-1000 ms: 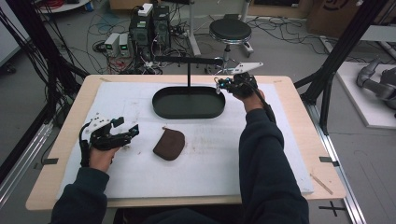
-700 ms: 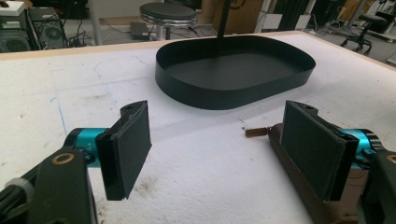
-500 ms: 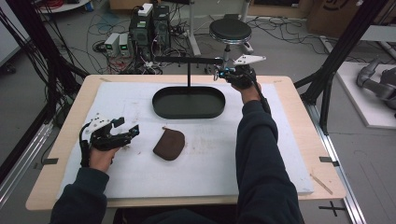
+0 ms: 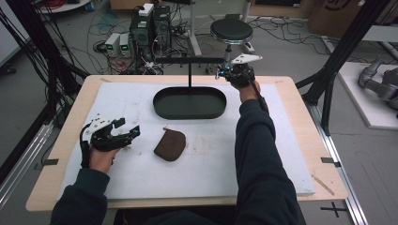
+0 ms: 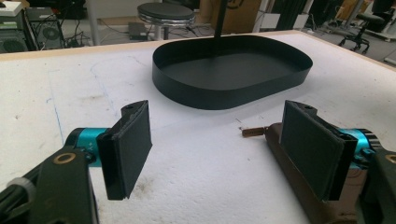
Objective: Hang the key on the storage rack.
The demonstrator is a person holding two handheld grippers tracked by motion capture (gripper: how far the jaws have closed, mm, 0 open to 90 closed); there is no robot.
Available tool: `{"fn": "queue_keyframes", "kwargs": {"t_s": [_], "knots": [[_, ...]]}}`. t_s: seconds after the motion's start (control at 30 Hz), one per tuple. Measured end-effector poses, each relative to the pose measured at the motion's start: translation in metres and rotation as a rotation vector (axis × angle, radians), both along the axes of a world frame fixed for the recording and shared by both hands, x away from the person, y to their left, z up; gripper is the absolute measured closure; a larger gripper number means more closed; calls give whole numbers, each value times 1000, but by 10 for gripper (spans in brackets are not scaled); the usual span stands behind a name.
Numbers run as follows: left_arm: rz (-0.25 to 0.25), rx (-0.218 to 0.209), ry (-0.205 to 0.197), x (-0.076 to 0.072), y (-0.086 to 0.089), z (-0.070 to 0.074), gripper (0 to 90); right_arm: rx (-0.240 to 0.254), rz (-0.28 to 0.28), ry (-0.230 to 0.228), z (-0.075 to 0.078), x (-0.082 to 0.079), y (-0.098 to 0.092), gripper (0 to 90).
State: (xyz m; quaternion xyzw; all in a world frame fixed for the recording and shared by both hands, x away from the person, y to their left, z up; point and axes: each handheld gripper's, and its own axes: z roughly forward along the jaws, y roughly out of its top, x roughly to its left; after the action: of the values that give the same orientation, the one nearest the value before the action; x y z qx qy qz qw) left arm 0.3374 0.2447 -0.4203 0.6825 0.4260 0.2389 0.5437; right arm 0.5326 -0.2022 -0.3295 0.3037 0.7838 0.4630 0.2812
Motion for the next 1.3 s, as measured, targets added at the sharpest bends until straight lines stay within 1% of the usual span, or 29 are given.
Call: {"fn": "queue_keyframes", "kwargs": {"t_s": [0.1,0.17,0.2,0.27,0.43,0.47,0.57,0.63,0.73,0.77,0.8,0.83,0.87,0.9,0.93,0.97,1.0,1.07,1.1,1.13,1.17,1.2,1.23,1.27,1.3], "knots": [[1,1,-1,0,0,0,250,0,-13,-9,1,1,1,895],[0,0,1,0,0,0,251,2,-23,-2,0,2,2,890],[0,1,-1,0,0,0,250,24,-28,10,-2,4,2,888],[0,1,-1,0,0,0,251,30,-25,13,-3,4,2,887],[2,-2,0,0,0,0,250,30,-11,24,-3,4,1,888],[0,-1,0,0,0,0,251,43,9,27,-2,4,-2,889],[-1,0,1,0,0,0,251,47,24,34,-2,4,-2,888],[-1,1,3,0,0,0,251,60,35,44,-3,4,-3,888],[-1,1,2,0,0,0,251,65,36,54,-3,5,-3,884],[-1,3,3,0,0,0,251,67,21,59,-3,5,-3,810],[-1,2,2,0,0,0,250,65,-13,55,-4,5,-3,670],[0,2,2,0,0,0,251,63,-73,45,-4,5,-4,616],[-2,3,3,0,0,0,251,53,-144,29,-4,5,-5,606],[-2,3,3,0,0,0,251,53,-144,29,-4,5,-5,606],[-1,2,2,0,0,0,251,39,-159,26,-3,4,-6,595],[1,0,1,0,0,0,251,14,-170,22,-2,4,-7,586],[3,-3,0,0,0,0,250,-8,-171,23,1,0,-10,559],[4,-4,1,0,1,0,251,-40,-160,14,7,-6,-12,533],[1,-4,1,0,1,-1,251,-40,-160,14,7,-6,-12,533],[1,-4,3,0,1,-1,250,-73,-138,4,14,-15,-17,503],[0,-6,3,0,1,-1,250,-73,-138,4,14,-15,-17,503],[-3,-10,3,-1,1,0,250,-105,-130,-15,21,-29,-23,479],[-6,-13,1,-1,1,0,250,-105,-130,-15,21,-29,-23,479],[-7,-16,-1,-1,1,0,250,-84,-103,-19,25,-44,-35,432],[-15,-20,-2,-1,1,1,250,-84,-103,-19,25,-44,-35,432]]}}
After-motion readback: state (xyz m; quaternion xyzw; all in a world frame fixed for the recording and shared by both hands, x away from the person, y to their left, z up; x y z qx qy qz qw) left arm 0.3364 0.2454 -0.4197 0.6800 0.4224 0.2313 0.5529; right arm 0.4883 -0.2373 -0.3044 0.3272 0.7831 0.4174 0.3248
